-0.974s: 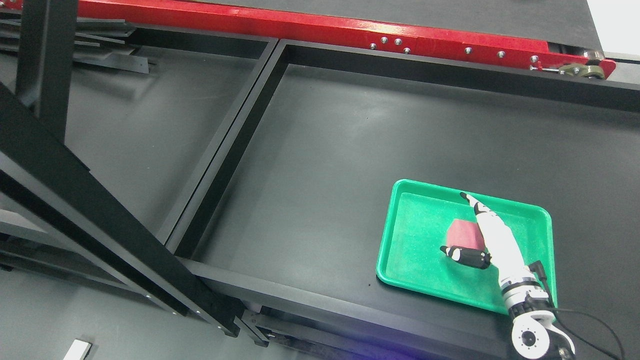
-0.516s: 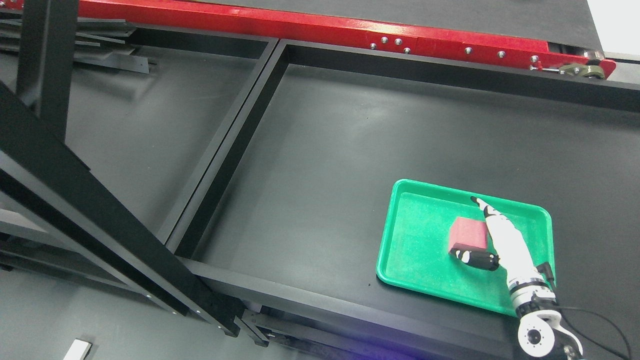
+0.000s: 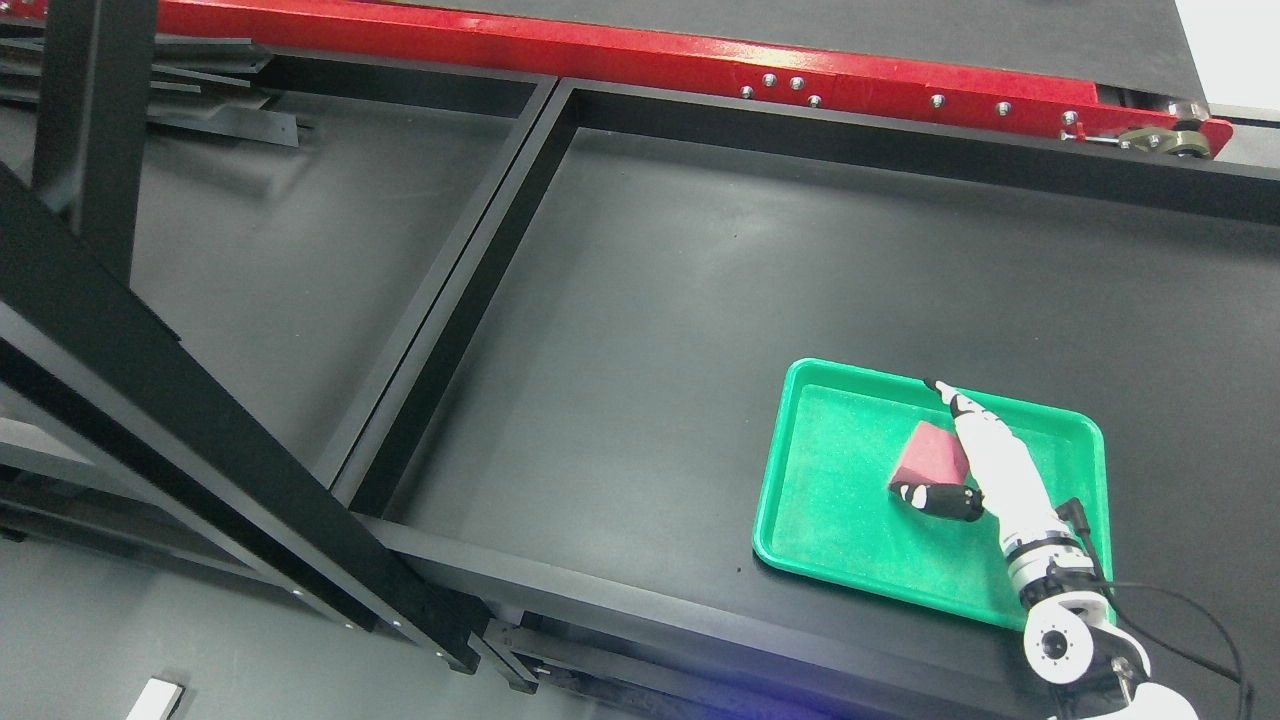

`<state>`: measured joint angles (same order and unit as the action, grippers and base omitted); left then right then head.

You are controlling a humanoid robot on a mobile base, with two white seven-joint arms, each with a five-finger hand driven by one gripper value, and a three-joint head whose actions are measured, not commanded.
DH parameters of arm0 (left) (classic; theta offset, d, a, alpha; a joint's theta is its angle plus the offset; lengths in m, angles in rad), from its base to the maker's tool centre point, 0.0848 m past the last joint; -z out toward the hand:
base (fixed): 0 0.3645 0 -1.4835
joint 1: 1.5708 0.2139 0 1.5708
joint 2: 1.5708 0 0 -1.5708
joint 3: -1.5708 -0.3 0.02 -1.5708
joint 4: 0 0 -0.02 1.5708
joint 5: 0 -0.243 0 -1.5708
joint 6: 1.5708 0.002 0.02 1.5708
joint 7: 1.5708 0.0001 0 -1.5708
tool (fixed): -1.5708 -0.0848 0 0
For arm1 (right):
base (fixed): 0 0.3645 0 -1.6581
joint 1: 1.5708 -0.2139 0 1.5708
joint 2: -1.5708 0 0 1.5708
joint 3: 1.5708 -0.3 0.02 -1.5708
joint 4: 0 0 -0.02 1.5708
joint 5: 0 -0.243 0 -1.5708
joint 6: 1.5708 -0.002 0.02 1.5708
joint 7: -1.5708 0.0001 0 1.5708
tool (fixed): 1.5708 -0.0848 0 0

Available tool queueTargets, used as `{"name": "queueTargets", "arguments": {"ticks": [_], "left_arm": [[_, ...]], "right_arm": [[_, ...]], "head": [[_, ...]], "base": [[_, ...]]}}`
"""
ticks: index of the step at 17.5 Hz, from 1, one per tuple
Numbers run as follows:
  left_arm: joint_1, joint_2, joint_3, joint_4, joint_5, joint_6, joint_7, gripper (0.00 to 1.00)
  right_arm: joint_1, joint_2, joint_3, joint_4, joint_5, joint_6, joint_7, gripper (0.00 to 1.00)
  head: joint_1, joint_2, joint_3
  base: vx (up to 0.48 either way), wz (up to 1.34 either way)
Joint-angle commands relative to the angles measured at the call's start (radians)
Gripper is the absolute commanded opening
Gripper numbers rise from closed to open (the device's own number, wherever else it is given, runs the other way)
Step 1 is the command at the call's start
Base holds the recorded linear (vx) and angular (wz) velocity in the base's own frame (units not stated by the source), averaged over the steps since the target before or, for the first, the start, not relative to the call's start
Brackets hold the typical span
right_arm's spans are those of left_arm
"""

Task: Pick pink block from left shelf to tray
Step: 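Lower the right hand onto the pink cube in the green tray and close, then lift the pink cube out of the green tray with the right hand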

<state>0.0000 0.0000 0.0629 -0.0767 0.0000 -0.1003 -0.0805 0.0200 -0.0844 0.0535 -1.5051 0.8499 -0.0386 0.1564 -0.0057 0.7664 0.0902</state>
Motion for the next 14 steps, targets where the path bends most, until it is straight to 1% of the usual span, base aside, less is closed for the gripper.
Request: {"name": "queueTargets", "arguments": {"ticks": [1,3,6,7,9,10,11,12,13,14], "left_arm": [[0.009,0.017,0.0,0.0,-0.002,-0.001,0.001,1.0],[0.009,0.017,0.0,0.0,-0.002,-0.001,0.001,1.0],[0.009,0.017,0.0,0.0,-0.002,-0.001,0.001,1.0],[0.009,0.017,0.0,0.0,-0.002,-0.001,0.001,1.0],[0.009,0.017,0.0,0.0,-0.002,-0.001,0.001,1.0],[0.009,0.017,0.0,0.0,-0.002,-0.001,0.001,1.0],[0.009,0.017,0.0,0.0,-0.002,-0.001,0.001,1.0],[0.009,0.017,0.0,0.0,-0.002,-0.001,0.001,1.0],[0.009,0.017,0.0,0.0,-0.002,-0.001,0.001,1.0],[0.009,0.017,0.0,0.0,-0.002,-0.001,0.001,1.0]], "right_arm": [[0.012,-0.029,0.054,0.082,0.001,-0.003,0.002,0.97],[0.009,-0.066,0.065,0.095,0.001,0.0,0.002,0.97],[0.008,-0.069,0.066,0.103,0.001,0.006,-0.001,0.96],[0.008,-0.069,0.066,0.105,0.001,0.025,-0.004,0.93],[0.003,-0.069,0.066,0.105,0.0,0.066,-0.006,0.74],[-0.003,-0.069,0.066,0.105,0.0,0.068,-0.008,0.58],[-0.003,-0.069,0.065,0.105,-0.002,0.068,-0.008,0.44],[-0.002,-0.069,0.065,0.103,-0.005,0.065,-0.008,0.33],[-0.002,-0.069,0.065,0.103,-0.014,0.06,-0.008,0.14],[-0.003,-0.069,0.062,0.103,-0.014,0.048,-0.008,0.03]], "head": [[0.0,0.0,0.0],[0.0,0.0,0.0],[0.0,0.0,0.0],[0.0,0.0,0.0],[0.0,0.0,0.0],[0.0,0.0,0.0],[0.0,0.0,0.0],[0.0,0.0,0.0],[0.0,0.0,0.0],[0.0,0.0,0.0]], "base": [[0.0,0.0],[0.0,0.0],[0.0,0.0],[0.0,0.0],[0.0,0.0],[0.0,0.0],[0.0,0.0],[0.0,0.0],[0.0,0.0],[0.0,0.0]]}}
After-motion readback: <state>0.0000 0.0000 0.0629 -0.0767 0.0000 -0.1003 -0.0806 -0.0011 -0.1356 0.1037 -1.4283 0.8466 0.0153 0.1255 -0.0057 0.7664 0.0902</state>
